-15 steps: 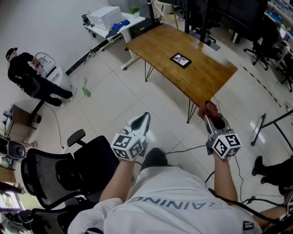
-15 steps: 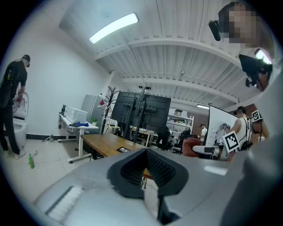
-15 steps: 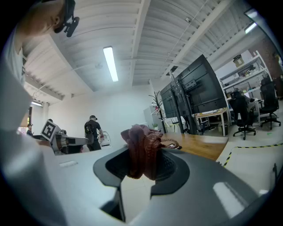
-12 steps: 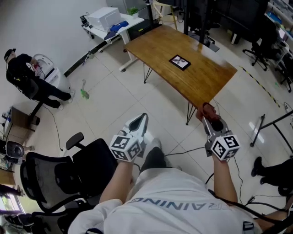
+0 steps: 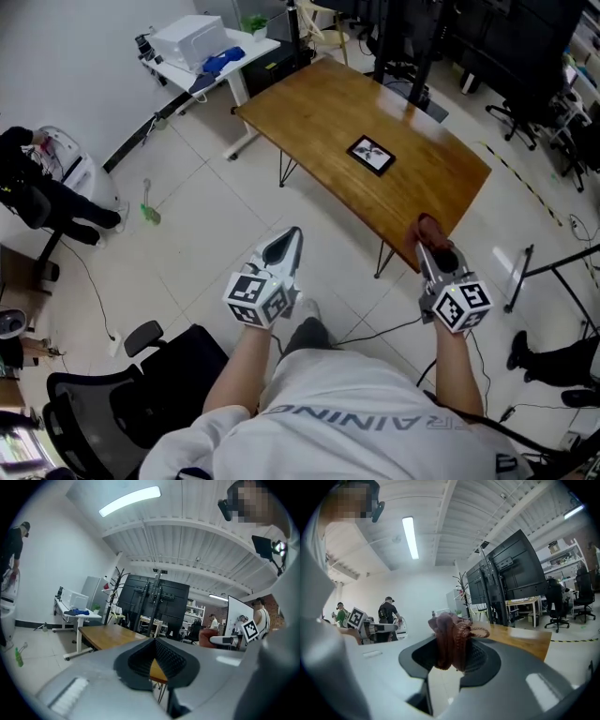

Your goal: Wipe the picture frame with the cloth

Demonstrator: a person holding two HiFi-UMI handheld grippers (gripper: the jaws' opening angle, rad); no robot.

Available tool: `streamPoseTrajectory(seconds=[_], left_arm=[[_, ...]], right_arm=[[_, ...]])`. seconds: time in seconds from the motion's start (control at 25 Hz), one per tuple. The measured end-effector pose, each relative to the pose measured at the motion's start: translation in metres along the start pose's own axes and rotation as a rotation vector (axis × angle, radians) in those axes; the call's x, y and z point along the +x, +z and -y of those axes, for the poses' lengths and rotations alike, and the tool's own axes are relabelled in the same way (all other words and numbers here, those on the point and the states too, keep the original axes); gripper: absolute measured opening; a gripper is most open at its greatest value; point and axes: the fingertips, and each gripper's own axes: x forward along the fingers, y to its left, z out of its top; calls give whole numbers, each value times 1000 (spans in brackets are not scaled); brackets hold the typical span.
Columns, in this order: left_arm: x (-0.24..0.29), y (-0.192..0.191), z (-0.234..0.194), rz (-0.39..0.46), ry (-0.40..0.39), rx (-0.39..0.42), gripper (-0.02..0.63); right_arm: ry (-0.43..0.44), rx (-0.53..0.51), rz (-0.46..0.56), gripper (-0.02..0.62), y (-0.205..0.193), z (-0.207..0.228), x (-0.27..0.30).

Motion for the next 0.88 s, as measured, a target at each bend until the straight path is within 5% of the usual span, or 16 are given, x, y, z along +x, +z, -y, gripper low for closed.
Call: streamPoseTrajectory(seconds=[0.36, 0.88], left_arm=[[73, 35, -101, -41, -62, 13, 5], [197, 50, -133, -106, -181, 45, 5]], right_arm=[[-78, 15, -14, 127, 25, 16, 107], [-110, 57, 14, 127, 45, 84, 207]])
